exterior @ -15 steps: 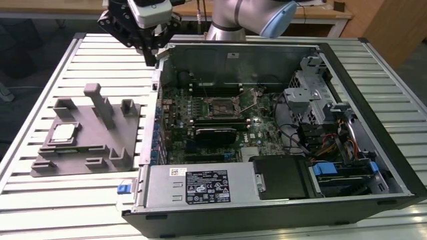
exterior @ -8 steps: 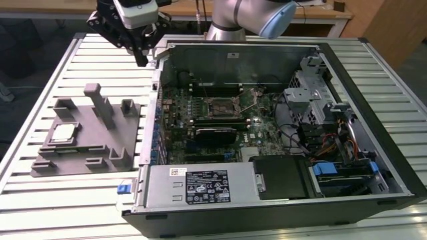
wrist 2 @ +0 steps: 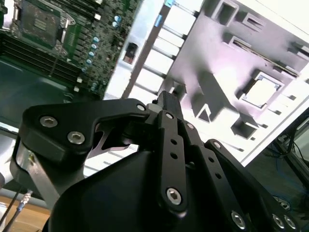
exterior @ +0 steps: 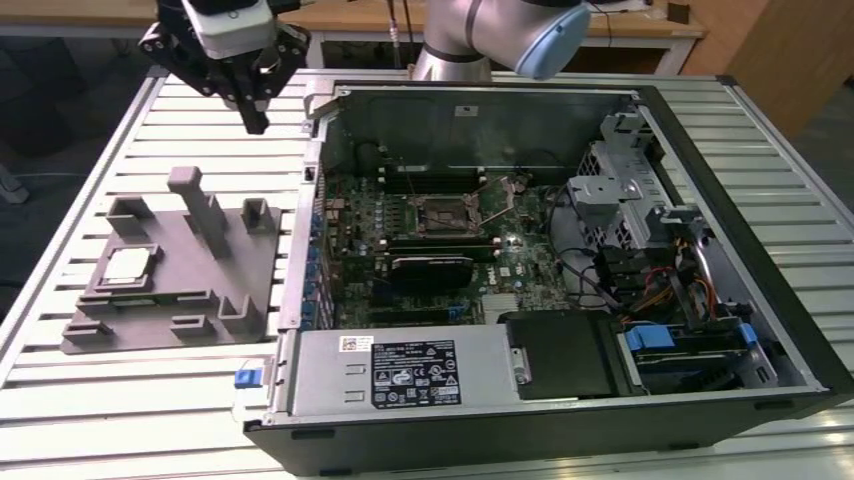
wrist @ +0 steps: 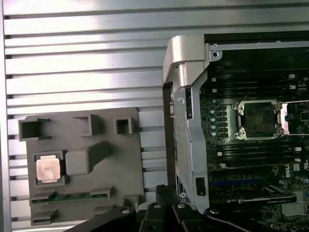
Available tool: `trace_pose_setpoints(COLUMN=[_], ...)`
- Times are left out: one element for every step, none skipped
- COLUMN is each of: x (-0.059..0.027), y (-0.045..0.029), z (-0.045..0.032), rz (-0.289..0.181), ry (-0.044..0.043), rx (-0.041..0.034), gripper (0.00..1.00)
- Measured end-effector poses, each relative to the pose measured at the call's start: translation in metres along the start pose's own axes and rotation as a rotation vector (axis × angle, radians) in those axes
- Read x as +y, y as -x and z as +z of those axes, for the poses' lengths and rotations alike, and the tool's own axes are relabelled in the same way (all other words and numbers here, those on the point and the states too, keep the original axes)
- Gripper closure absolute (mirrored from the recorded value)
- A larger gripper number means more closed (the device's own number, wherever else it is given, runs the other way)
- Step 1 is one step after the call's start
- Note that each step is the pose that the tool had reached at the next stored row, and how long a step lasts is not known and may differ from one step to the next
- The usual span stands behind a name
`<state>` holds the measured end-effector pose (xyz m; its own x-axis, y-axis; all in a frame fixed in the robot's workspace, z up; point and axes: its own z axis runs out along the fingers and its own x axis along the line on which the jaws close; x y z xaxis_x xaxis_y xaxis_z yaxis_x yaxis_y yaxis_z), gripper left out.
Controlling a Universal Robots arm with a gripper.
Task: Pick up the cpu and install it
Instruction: 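Reach for the cpu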
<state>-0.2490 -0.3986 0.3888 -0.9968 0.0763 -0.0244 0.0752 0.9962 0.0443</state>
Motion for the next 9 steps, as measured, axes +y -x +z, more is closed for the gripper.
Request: trace_pose_setpoints(x=[-0.0002, -0.0004, -0.0006, -0.0008, -0.001, -0.0012, -0.0014, -0.0017, -0.0018], y=[-0.0037, -0.0071, -0.0104, -0.0135, -0.0164, -0.0193, -0.0222, -0.025, -0.0271], z=[0.0001, 0.0002, 0.0003, 0.0004, 0.0006, 0.0007, 0.0009, 0.0011, 0.0012], rz=[0.0, 0.0, 0.0, 0.0, 0.0, 0.0, 0.0, 0.0, 0.0], ry=[0.0, 0.0, 0.0, 0.0, -0.0001, -0.0001, -0.0002, -0.0002, -0.0003], rx=[0.0, 0.0001, 0.0004, 0.0008, 0.0012, 0.0016, 0.0021, 0.0027, 0.0035], gripper=[0.89, 0.89, 0.89, 0.89, 0.89, 0.89, 0.89, 0.89, 0.89])
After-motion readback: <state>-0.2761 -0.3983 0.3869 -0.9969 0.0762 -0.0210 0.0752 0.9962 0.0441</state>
